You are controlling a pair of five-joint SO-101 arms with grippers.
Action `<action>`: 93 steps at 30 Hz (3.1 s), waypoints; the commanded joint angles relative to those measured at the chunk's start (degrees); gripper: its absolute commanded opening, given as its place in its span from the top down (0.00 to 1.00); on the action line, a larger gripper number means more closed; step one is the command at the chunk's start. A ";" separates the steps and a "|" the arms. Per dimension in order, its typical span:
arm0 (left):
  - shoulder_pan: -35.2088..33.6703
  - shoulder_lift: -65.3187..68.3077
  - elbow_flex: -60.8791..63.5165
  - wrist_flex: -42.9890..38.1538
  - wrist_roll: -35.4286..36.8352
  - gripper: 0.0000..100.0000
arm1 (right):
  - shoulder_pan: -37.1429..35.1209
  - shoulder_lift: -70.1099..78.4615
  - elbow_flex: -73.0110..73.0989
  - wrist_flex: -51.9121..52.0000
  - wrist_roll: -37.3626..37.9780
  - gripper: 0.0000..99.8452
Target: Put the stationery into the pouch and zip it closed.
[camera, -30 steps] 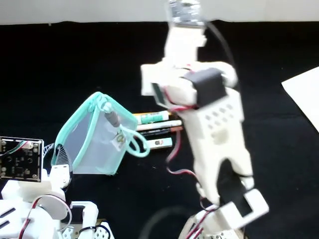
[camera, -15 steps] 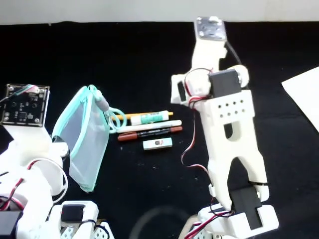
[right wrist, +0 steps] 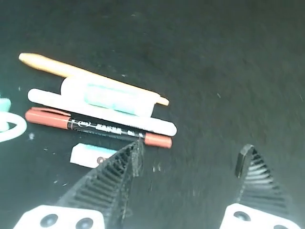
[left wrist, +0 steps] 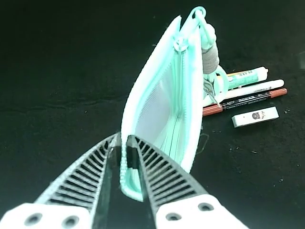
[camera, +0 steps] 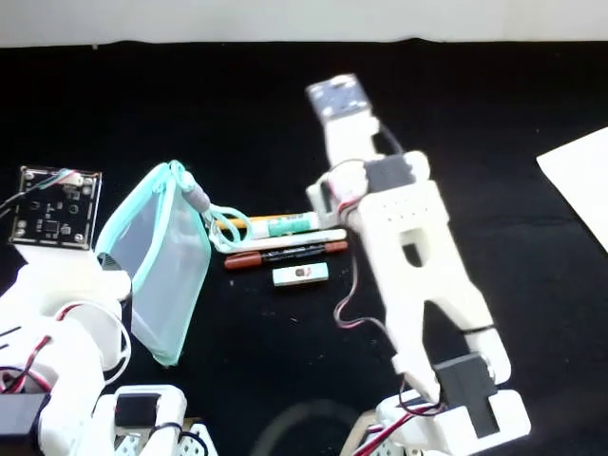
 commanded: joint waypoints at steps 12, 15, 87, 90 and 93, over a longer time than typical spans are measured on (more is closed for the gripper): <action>0.48 0.84 6.73 0.88 0.97 0.99 | -10.24 4.88 9.63 -15.08 27.60 0.69; 0.48 0.84 6.73 0.88 0.97 0.99 | -8.57 11.74 8.57 -15.96 30.42 0.69; -0.66 0.84 6.81 0.53 0.88 0.99 | -16.31 28.70 -105.54 34.24 -16.18 0.99; -0.66 0.84 6.81 0.53 0.88 0.99 | -16.22 25.63 -105.54 34.24 -17.23 0.99; -0.66 0.84 6.81 0.53 0.88 0.99 | -16.40 22.90 -105.89 34.24 -19.52 0.99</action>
